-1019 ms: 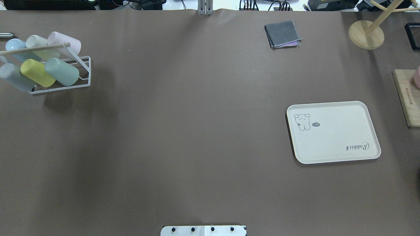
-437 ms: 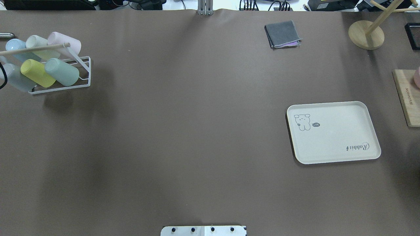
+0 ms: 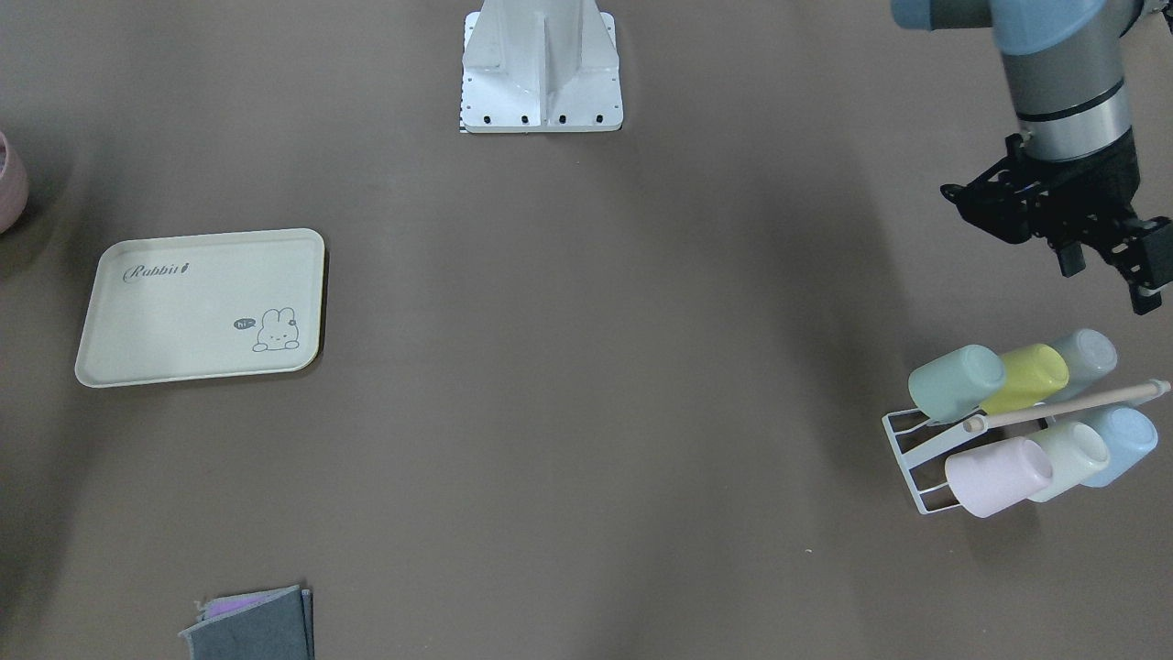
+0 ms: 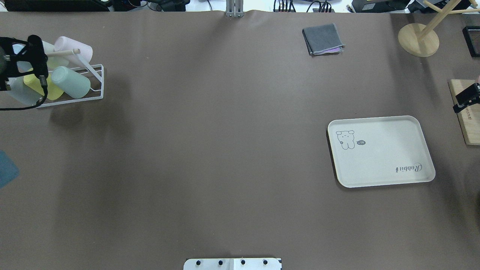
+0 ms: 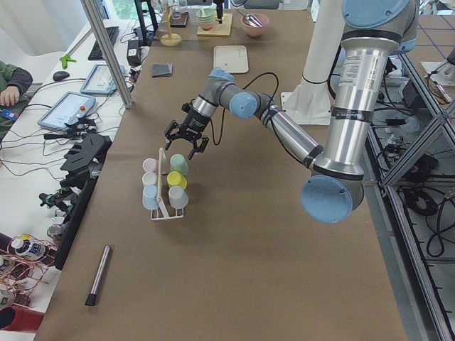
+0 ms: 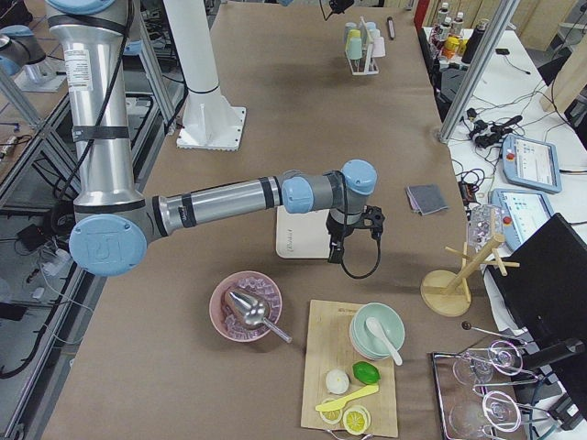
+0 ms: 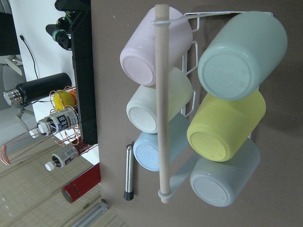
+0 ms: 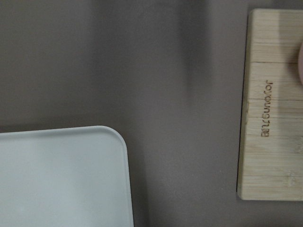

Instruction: Pick up and place green cup on tray

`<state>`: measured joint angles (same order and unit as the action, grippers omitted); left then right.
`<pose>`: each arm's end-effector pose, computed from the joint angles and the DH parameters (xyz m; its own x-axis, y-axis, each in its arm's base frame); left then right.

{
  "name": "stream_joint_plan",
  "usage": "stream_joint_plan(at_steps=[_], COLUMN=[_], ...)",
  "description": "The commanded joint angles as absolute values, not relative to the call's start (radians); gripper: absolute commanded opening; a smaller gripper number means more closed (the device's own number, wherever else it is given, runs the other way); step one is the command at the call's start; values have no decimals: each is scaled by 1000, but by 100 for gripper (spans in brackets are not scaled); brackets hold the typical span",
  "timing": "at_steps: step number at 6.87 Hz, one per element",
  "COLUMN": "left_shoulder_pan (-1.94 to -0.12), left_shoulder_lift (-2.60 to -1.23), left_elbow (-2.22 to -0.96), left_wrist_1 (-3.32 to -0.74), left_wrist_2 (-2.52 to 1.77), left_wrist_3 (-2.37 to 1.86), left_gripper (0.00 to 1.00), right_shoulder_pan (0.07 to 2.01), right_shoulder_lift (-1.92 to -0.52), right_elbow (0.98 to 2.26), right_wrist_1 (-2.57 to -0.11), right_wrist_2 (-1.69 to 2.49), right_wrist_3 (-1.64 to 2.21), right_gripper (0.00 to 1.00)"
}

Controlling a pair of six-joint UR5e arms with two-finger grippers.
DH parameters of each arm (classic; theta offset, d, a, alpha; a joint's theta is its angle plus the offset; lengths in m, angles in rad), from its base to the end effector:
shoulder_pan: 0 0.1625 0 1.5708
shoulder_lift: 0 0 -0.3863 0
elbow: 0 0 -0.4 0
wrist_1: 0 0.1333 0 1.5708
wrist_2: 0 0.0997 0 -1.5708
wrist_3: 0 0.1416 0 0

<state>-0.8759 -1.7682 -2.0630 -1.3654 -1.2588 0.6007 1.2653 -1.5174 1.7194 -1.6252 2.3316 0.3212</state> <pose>0.2070 -0.5244 0.3597 0.3582 0.7964 0.4872 -0.9324 0.2784 0.2305 -0.1242 -0.5125 0.5548 0.7204 -0.0006 0.6936 0.0738 0.9944 -0.0758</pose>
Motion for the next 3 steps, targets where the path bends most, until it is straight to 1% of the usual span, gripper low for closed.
stream_joint_plan(at_steps=[1,2,3], left_shoulder_pan=[-789,-763,-718], left_shoulder_lift=[-1847,-1847,-1848], left_elbow=[-1981,-1983,-1968], left_wrist_1=[-1330,-1330,-1331], left_wrist_2=[-1105,-1048,-981], left_wrist_3=[821,900,928], left_gripper=[98,98,98], right_shoulder_pan=[1229,1226,1214], right_shoulder_lift=[-1508,-1517,-1517], right_elbow=[1617,1573,1506], right_wrist_1=[-1506,-1435,-1316], right_wrist_2=[2362,2379,2394], right_wrist_3=[353,388,403], right_gripper=[96,92,91])
